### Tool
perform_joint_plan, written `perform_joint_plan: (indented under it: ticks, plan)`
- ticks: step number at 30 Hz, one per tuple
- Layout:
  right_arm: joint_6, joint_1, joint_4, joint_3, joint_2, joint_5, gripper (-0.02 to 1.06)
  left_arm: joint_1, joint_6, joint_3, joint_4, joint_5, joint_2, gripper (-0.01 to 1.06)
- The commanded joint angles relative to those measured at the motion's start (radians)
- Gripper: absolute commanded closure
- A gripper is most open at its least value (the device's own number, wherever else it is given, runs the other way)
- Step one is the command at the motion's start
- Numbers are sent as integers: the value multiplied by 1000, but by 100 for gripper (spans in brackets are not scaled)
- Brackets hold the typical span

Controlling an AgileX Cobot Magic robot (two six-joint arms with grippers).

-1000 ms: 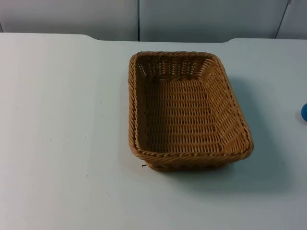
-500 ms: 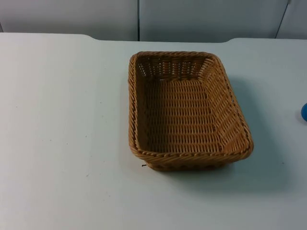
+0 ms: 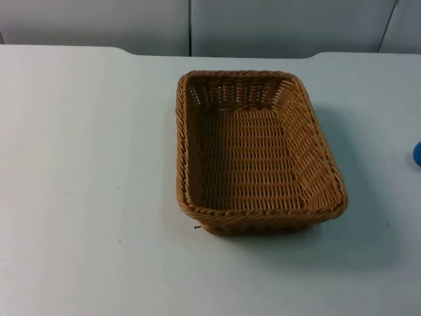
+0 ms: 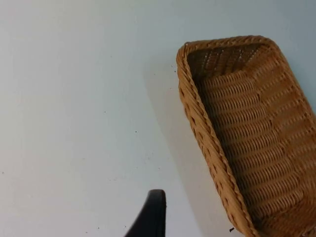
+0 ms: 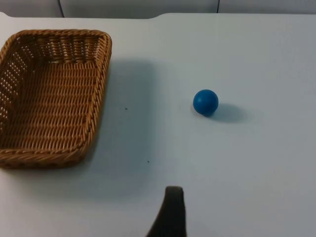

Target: Pick up the basket with the left hand and place the ball into the basket with the right hand.

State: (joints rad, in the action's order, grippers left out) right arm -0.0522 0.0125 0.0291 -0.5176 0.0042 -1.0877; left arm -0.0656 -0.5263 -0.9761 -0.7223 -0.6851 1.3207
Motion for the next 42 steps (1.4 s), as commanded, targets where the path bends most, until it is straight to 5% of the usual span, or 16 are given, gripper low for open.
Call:
perform_joint_plan:
  ticks: [1, 24, 42]
  plan:
    - [1, -5, -5, 6, -4, 10, 31, 1, -94, -10, -110, 17, 73, 21]
    - [1, -5, -5, 6, -4, 10, 31, -209, -144, -260, -166, 47, 606, 21]
    - [1, -5, -5, 6, -4, 10, 31, -244, -145, -414, -214, 24, 863, 21]
